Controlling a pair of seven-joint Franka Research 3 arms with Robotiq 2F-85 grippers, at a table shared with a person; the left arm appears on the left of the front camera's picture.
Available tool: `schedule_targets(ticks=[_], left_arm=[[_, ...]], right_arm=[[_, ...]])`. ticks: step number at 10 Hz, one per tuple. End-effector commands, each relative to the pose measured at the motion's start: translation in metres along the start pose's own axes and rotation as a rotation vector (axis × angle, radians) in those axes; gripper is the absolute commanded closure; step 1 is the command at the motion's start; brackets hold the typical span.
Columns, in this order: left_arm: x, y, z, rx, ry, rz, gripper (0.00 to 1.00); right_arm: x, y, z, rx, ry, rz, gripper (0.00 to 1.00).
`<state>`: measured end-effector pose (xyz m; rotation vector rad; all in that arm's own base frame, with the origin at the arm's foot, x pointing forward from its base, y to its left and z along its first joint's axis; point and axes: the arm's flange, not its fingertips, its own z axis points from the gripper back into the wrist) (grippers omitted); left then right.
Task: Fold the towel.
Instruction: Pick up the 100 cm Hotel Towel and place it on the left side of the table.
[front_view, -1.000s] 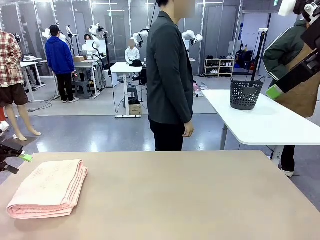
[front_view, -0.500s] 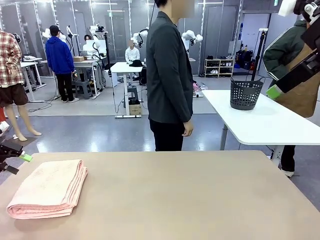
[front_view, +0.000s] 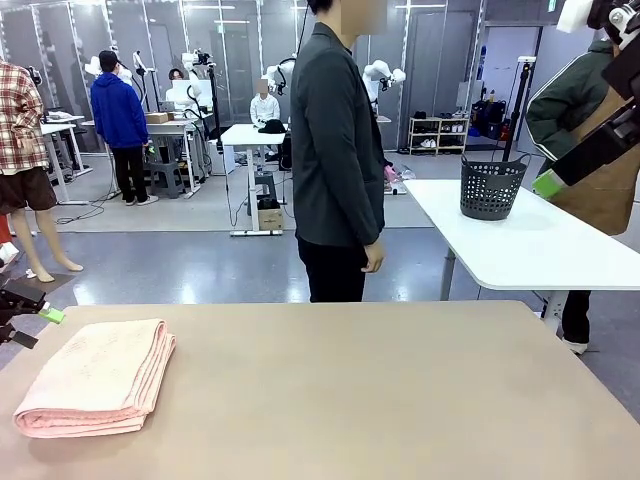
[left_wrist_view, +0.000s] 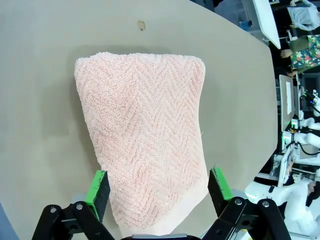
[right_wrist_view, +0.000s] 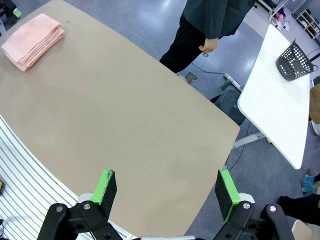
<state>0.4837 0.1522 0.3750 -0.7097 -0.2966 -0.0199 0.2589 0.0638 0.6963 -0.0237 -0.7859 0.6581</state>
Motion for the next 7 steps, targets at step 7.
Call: schedule_targets(ticks=[7], left_arm=[[0.0031, 0.0007, -0.0001, 0.009, -0.005, -0.001, 0.0]], right_arm=[[0.001, -0.0031, 0.0003, 0.005, 0.007, 0.01, 0.0]])
